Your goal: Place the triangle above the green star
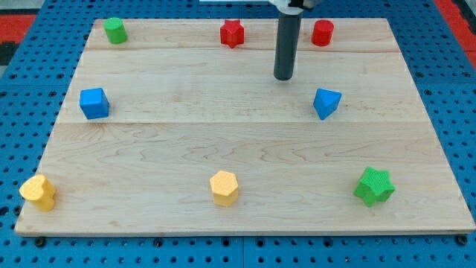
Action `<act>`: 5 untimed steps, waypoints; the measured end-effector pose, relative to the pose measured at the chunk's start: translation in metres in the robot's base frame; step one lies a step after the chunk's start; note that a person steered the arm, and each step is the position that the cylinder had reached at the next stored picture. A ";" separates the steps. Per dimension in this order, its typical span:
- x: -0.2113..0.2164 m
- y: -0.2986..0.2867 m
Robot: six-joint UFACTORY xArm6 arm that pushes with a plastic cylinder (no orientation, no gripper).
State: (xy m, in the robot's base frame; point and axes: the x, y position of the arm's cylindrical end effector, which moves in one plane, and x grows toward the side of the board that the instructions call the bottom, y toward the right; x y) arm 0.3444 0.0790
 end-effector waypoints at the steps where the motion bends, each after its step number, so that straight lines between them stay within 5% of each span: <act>1: 0.000 0.003; 5: 0.005 0.011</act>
State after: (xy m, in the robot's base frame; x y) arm 0.3497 0.0902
